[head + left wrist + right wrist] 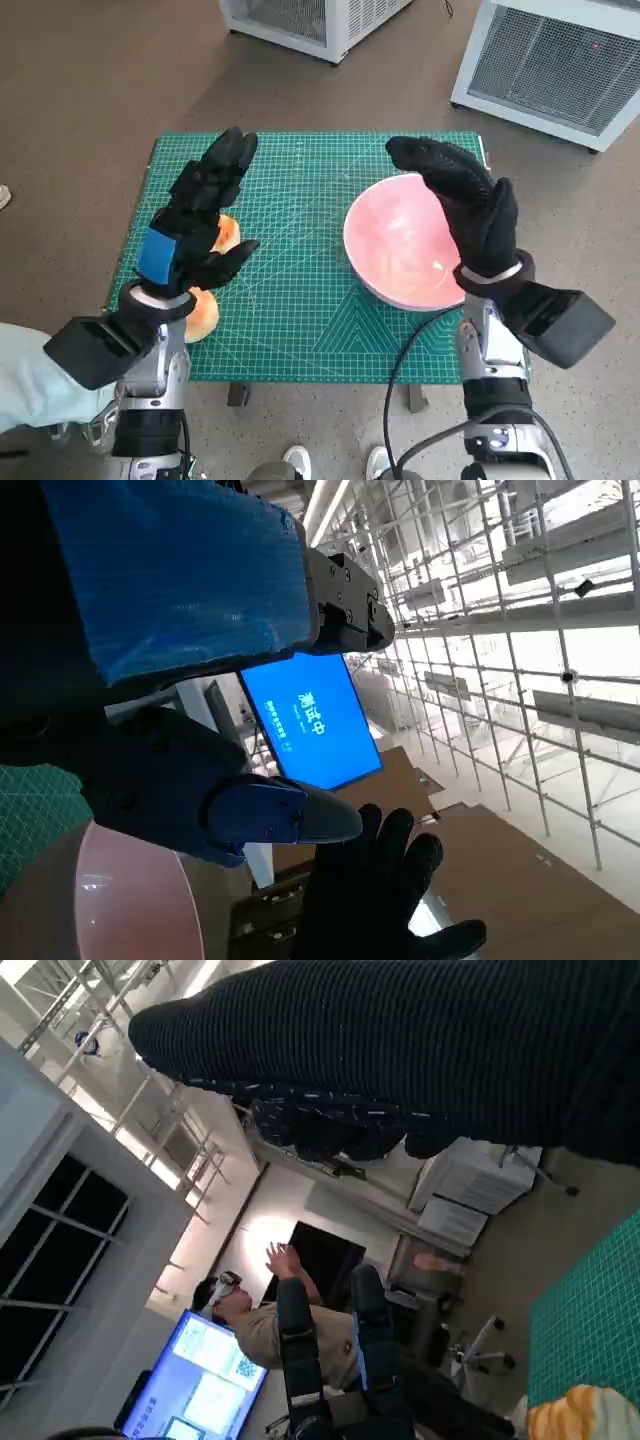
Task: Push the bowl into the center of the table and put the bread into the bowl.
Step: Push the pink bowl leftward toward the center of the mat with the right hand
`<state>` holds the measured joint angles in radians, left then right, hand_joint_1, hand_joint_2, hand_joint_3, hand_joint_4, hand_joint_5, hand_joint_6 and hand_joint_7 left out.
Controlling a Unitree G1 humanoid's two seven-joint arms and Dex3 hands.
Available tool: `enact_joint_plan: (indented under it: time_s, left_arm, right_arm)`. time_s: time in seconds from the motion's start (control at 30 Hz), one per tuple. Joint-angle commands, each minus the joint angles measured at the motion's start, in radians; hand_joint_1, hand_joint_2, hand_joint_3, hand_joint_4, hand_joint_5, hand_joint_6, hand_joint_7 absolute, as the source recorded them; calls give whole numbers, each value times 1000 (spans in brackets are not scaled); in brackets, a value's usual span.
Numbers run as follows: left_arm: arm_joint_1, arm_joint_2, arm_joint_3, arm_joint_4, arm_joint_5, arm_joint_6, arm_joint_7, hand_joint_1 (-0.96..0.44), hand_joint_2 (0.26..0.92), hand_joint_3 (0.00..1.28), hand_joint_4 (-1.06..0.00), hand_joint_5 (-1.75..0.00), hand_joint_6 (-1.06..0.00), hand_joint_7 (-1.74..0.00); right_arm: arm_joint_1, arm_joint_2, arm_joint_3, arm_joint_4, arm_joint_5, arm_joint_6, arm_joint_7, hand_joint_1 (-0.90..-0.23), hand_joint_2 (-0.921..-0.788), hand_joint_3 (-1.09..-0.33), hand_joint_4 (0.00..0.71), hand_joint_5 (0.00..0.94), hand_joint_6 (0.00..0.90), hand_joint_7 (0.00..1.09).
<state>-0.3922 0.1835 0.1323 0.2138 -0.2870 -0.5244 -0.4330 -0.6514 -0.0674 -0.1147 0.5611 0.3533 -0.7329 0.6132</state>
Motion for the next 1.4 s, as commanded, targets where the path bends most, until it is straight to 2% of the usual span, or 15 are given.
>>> enact_joint_plan:
  time_s: [0.03,0.6,0.8,1.0,1.13,1.4]
  left_arm:
    - [-15,1,2,4,0,-9,-2,-595,921,249,-235,-2,-254,-171]
    - [-12,1,2,0,-4,-7,-3,-597,921,249,-234,-1,-253,-171]
    - [-14,2,4,6,-3,-11,-3,-596,921,250,-234,-1,-253,-171]
    - [-15,1,7,14,-7,-14,-5,-590,921,250,-234,0,-252,-171]
    - [-14,-2,7,14,-10,-12,-5,-589,921,251,-234,0,-252,-171]
    - [-13,-8,7,14,-13,-12,-1,-586,921,251,-234,0,-251,-172]
  right_arm:
    - [18,-1,-5,7,7,8,8,-712,-921,-735,169,0,-1,554]
    - [15,-3,-8,8,8,7,9,-704,-921,-735,170,0,-1,554]
    - [12,-16,-25,14,23,11,14,-703,-921,-737,171,1,-1,554]
    - [-2,-44,-67,53,52,2,32,-708,-921,-734,173,2,-1,553]
    - [-26,-69,-117,122,74,-22,32,-710,-921,-722,177,3,0,557]
    - [-89,-110,-206,306,66,-104,-16,-697,-921,-704,185,6,15,552]
